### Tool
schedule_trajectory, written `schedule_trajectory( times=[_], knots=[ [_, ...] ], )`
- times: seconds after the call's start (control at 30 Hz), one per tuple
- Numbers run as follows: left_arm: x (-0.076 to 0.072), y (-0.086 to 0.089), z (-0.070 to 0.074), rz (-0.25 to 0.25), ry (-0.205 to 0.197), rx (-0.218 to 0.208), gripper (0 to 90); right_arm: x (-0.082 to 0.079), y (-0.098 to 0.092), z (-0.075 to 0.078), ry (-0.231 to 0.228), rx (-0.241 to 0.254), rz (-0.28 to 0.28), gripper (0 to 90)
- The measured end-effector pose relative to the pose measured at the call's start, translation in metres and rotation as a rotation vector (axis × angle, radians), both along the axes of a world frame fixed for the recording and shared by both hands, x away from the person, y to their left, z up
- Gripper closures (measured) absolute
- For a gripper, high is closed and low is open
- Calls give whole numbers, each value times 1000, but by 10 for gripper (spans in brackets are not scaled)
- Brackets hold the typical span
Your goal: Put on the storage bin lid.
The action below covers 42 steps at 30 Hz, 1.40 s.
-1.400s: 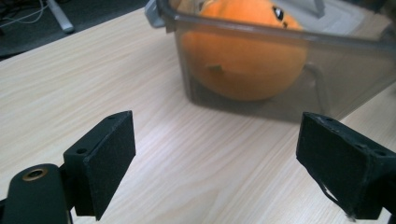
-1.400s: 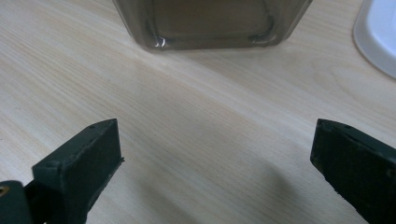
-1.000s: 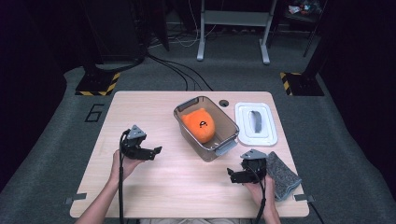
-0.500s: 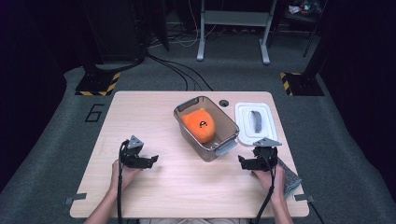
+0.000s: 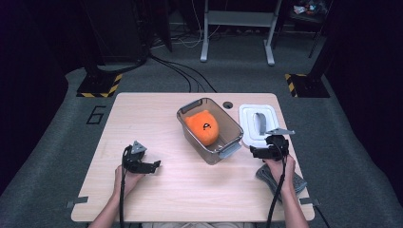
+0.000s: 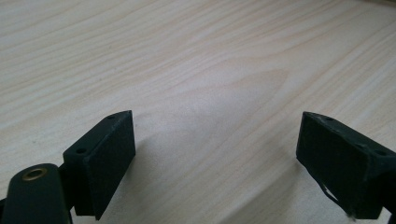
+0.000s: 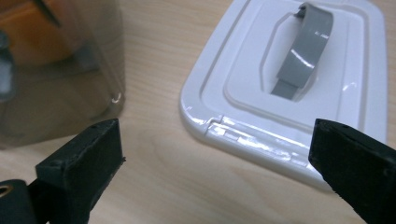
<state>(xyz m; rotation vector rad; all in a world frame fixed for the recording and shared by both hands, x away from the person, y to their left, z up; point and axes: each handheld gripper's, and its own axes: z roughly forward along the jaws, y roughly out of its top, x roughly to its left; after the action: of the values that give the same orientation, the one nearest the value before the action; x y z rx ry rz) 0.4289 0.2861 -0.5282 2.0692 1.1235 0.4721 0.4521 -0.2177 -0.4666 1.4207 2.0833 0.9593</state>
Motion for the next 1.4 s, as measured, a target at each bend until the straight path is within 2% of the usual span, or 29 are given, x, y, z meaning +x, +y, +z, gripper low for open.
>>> schedule_trajectory(
  times=[0.1, 0.13, 0.17, 0.37, 0.43, 0.5, 0.53, 0.57, 0.7, 0.73, 0.83, 0.93, 1.0, 1.1, 1.13, 1.23, 1.27, 1.3, 1.33, 1.4],
  knots=[
    [-1, -1, 0, 1, -16, 18, 115, 9, -2, 1, 11, 12, -6, 21],
    [-2, -3, 0, -8, -18, 39, 115, 12, -3, 2, 13, 16, -11, 22],
    [-2, -3, -1, -4, -27, 40, 116, 16, -3, 2, 11, 14, -16, 22],
    [-2, -2, 0, -5, -16, 38, 115, 35, -8, 0, 25, 25, -27, 28],
    [-2, -2, -1, -4, -14, 36, 115, 48, -12, -1, 31, 47, -37, 30],
    [-2, -2, -1, -4, -13, 35, 115, 51, -12, -2, 38, 42, -47, 29],
    [-2, -2, -1, -4, -13, 36, 115, 60, -16, -3, 59, 60, -50, 30],
    [-2, -2, -1, -5, -13, 38, 115, 64, -16, -3, 49, 56, -60, 32],
    [-2, -2, -1, -3, -16, 34, 115, 74, -19, -4, 72, 68, -69, 30],
    [-2, -2, -1, -4, -14, 35, 115, 78, -20, -3, 63, 56, -71, 40],
    [-2, -2, -1, -5, -14, 35, 115, 86, -18, -3, 87, 77, -84, 40],
    [-2, -2, -1, -4, -14, 35, 115, 94, -18, -3, 84, 68, -94, 68],
    [-2, -2, -1, -5, -14, 35, 115, 102, -18, -6, 109, 65, -102, 79],
    [-2, -2, -1, -6, -16, 37, 115, 108, -19, -9, 126, 71, -133, 131],
    [-2, -2, -1, -6, -16, 37, 115, 109, -20, -10, 119, 58, -136, 148],
    [-2, -2, -1, -7, -16, 37, 116, 113, -18, -14, 156, 64, -166, 186],
    [-2, -2, -1, -7, -16, 37, 116, 115, -20, -15, 148, 52, -161, 205],
    [-2, -2, -1, -7, -17, 37, 116, 116, -19, -16, 160, 62, -184, 227],
    [-2, -3, -1, -7, -15, 34, 116, 119, -21, -17, 147, 55, -174, 251],
    [-2, -3, -1, -7, -15, 34, 116, 121, -21, -19, 162, 58, -182, 290]
  ],
)
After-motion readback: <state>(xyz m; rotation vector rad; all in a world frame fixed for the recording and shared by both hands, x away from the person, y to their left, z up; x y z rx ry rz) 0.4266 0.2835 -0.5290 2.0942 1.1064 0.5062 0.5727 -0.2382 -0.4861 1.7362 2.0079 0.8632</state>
